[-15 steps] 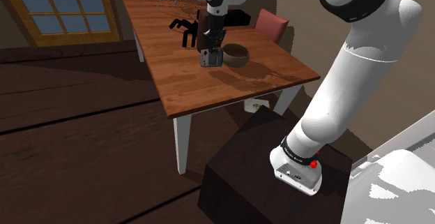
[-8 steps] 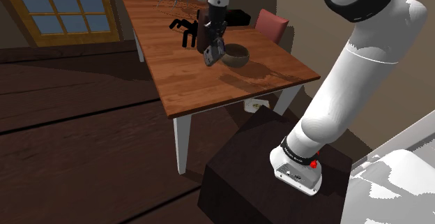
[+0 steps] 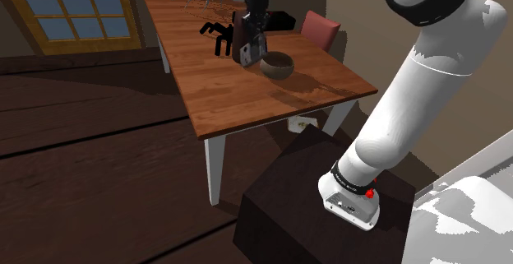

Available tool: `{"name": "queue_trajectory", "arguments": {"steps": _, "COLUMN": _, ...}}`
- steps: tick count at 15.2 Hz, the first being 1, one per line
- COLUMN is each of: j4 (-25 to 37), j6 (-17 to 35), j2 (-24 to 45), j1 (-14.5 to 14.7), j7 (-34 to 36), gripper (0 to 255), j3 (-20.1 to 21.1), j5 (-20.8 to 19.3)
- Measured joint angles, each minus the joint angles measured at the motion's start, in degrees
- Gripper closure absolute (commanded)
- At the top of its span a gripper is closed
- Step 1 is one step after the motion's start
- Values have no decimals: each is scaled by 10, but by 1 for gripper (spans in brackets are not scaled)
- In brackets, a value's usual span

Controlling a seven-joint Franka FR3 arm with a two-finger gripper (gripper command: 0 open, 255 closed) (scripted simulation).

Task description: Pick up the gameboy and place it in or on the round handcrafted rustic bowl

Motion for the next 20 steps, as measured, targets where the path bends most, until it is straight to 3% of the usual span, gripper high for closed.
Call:
{"name": "queue_trajectory", "arguments": {"steps": 11, "j4": 80, "j6": -82, "j2": -2, "j1": 0, "j7": 2, "gripper": 255, "j3": 0, "j5": -1}}
{"name": "queue_trajectory", "arguments": {"steps": 20, "j4": 187, "j6": -134, "j2": 55, "j1": -62, "j7": -103, "gripper": 255, "j3": -46, "j5": 8}}
